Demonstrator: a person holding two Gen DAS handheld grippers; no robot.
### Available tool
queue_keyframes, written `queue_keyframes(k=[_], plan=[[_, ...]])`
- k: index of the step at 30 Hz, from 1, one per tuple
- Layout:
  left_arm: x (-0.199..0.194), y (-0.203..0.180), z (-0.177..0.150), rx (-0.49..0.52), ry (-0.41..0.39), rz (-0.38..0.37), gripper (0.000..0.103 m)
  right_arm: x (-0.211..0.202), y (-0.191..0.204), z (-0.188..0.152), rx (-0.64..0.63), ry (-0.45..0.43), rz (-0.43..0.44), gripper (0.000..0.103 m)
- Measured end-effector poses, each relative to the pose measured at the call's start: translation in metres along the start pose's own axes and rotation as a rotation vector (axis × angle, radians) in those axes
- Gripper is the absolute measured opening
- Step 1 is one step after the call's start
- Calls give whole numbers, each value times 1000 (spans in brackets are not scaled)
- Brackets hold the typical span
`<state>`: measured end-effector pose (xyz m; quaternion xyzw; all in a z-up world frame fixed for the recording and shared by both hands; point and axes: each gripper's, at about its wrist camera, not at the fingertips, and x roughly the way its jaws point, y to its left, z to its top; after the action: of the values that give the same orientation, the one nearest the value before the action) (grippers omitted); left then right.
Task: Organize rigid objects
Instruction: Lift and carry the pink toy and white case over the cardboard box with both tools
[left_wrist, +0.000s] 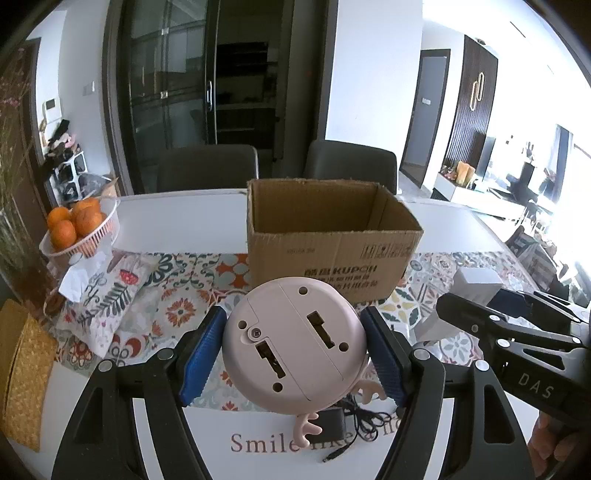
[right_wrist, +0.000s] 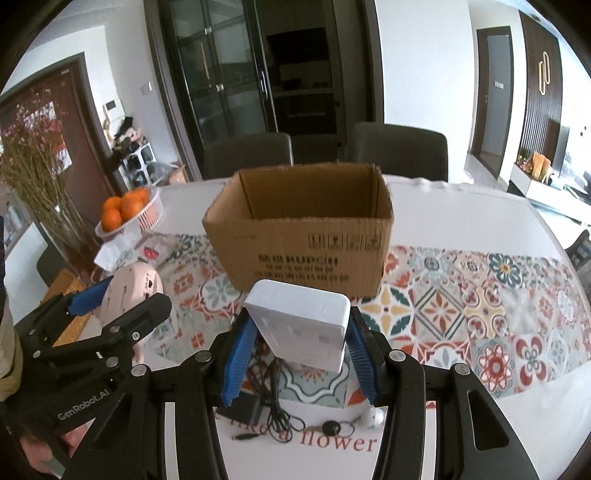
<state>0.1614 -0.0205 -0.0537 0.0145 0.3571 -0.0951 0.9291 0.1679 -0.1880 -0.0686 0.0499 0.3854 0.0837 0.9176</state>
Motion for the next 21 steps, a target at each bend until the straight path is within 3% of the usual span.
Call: queue_keyframes(k=[8, 21], plan=[[4, -1, 26, -3, -18, -40, 74, -4, -2, 22, 10, -54, 12, 50], [24, -10, 78, 40, -52, -42, 74, 1, -14, 69, 21, -122, 1, 50]])
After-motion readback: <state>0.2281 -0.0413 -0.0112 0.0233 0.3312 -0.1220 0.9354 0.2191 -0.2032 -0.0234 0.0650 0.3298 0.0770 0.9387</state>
